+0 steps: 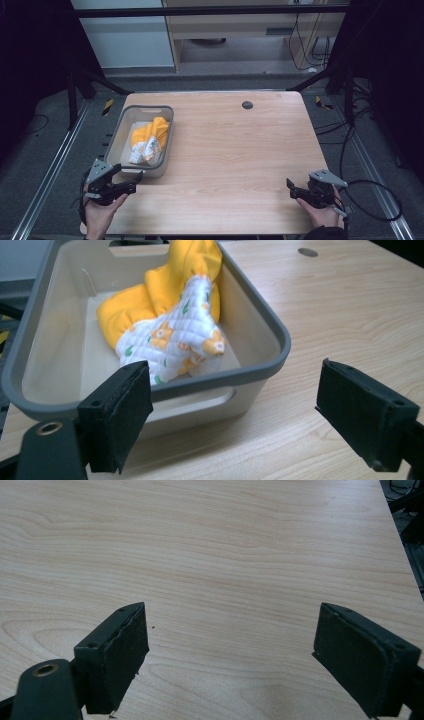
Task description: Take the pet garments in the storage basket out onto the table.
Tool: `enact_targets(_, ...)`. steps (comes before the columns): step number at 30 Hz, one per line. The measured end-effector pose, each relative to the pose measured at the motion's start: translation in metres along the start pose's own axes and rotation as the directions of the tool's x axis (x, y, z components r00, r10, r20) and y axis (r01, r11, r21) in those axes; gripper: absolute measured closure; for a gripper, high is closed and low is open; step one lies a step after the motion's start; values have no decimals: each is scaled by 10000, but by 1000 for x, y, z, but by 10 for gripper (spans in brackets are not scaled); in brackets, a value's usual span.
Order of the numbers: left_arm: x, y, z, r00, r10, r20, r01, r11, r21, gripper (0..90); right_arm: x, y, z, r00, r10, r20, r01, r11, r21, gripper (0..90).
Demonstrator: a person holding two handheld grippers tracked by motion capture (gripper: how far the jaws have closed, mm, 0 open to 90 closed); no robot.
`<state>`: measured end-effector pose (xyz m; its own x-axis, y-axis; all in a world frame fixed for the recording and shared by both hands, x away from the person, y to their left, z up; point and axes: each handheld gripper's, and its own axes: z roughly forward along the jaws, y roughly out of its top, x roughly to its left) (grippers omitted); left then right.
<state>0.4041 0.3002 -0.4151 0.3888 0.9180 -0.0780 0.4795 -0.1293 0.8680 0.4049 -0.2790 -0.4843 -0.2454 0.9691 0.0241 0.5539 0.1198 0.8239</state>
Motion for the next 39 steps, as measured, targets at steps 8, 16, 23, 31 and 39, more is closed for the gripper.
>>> enact_targets(8, -1, 10, -2, 9999, -17, 139, 20, 9998, -194, 144, 1, 0, 1, 10000, -39, 11, 39, 10000, 41, 141)
enact_targets(16, 4, 18, -6, 9998, -156, 148, 162, 9988, -471, 144, 1, 0, 0, 10000, 4, -60, -4, 10000, 22, 141)
enact_targets(23, 10, 25, -6, 9998, -209, 51, 212, 9980, -598, 145, 2, 0, 1, 9999, -112, -66, 112, 9999, 22, 141)
enact_targets(31, 9, 34, 0, 10000, -36, 71, 40, 9985, -552, 145, 1, 0, 1, 9999, -118, -79, 119, 9999, 23, 141)
enact_targets(39, 11, 42, 5, 10000, 1, 80, 4, 9984, -564, 148, 2, 1, 1, 9999, -84, -110, 84, 10000, 5, 141)
